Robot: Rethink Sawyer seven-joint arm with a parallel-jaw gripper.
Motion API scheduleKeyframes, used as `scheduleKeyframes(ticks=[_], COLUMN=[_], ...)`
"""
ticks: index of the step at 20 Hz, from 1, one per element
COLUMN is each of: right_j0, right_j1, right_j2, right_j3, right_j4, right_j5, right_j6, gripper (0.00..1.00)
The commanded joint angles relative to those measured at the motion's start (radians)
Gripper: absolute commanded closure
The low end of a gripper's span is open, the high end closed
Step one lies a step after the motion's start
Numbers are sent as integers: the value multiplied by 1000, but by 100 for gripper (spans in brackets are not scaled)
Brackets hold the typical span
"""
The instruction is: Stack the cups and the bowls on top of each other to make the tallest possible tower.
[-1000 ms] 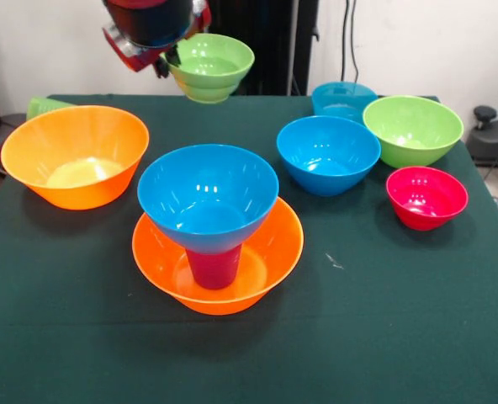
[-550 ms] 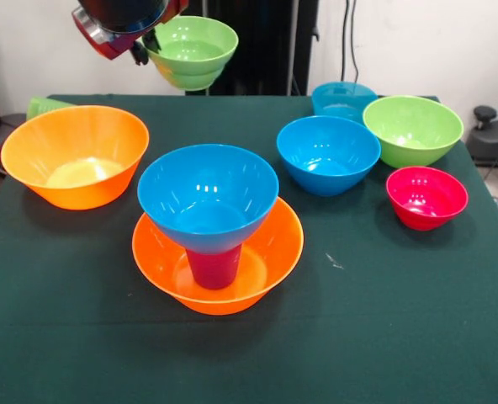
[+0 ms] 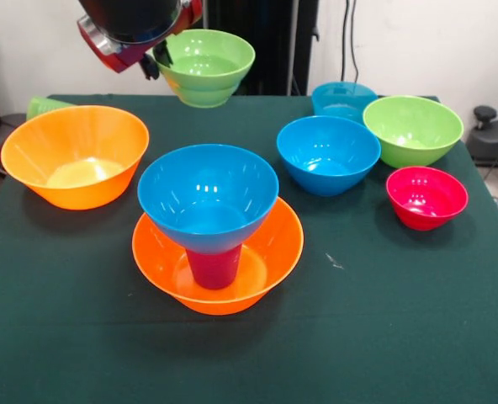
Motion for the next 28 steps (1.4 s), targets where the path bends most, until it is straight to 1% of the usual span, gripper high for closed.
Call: scheduleKeyframes(ticks=[1, 3, 7, 14, 17, 22, 28], right_j0=[42, 51, 50, 45, 75, 86, 84], right_j1=[34, 44, 49, 55, 78, 97, 105], right_j2=[-11, -11, -12, -18, -17, -25, -34], right_j3=[-93, -125, -156, -183, -224, -236, -232], right_j4=[-63, -73, -87, -109, -113, -102, -87], right_j5=[67, 83, 100, 107, 117, 90, 57], right_j6=[-332, -350, -390, -434, -427, -403, -376], gripper=[100, 100, 100, 100, 100, 100, 100])
